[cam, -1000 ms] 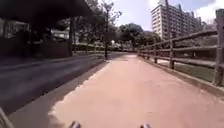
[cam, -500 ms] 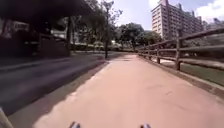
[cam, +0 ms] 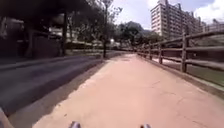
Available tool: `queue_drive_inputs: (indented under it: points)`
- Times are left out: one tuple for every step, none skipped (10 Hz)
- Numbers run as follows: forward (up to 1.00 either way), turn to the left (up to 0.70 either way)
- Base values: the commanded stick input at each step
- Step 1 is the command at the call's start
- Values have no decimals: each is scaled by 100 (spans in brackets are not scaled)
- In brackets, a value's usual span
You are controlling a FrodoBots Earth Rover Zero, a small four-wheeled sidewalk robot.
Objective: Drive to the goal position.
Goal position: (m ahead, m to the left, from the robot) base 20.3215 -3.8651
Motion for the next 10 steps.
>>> queue_drive_inputs:
  points:
    - [70, 0]
    - [70, 0]
    - [70, 0]
    - [70, 0]
    - [70, 0]
    - [70, 0]
    - [70, 0]
    - [70, 0]
    - [70, 0]
    - [70, 0]
